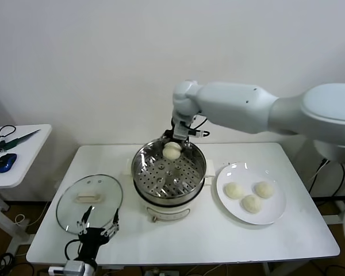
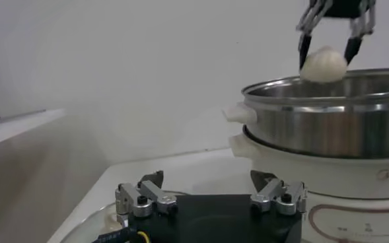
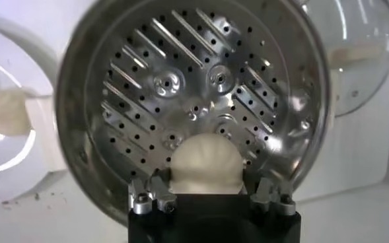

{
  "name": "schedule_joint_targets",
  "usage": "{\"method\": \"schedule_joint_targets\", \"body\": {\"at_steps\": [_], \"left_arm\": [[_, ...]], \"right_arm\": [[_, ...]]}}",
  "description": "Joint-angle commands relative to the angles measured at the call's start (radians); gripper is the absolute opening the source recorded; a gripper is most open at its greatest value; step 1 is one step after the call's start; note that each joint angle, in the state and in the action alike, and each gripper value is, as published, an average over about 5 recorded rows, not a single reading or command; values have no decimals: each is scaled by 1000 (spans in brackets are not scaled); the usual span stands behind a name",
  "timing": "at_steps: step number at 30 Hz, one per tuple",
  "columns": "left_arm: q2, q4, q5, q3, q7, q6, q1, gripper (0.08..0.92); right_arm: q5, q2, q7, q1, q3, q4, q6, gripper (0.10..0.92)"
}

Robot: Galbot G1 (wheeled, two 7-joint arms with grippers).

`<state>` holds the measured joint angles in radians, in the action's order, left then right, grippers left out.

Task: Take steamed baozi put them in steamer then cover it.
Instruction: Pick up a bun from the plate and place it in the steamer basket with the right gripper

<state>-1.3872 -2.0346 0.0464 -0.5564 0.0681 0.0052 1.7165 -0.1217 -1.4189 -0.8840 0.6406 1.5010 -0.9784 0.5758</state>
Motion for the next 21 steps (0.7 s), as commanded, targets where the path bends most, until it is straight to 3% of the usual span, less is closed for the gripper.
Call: {"method": "schedule_joint_targets", "body": {"at_steps": [1,13,21], "left_arm": [[-1,-2,-2,0,1,-2,4,823],[-4,21,2,-3,2,6,-24,823],[-9,19,1,-4,0,15,-31,823]], "right_arm": [[-141,-54,23,-94,-32,108,52,712],[-161,-72,47,-166,-72,186,53,722],[-33,-45,45,-93,-67,142,61,820]]}}
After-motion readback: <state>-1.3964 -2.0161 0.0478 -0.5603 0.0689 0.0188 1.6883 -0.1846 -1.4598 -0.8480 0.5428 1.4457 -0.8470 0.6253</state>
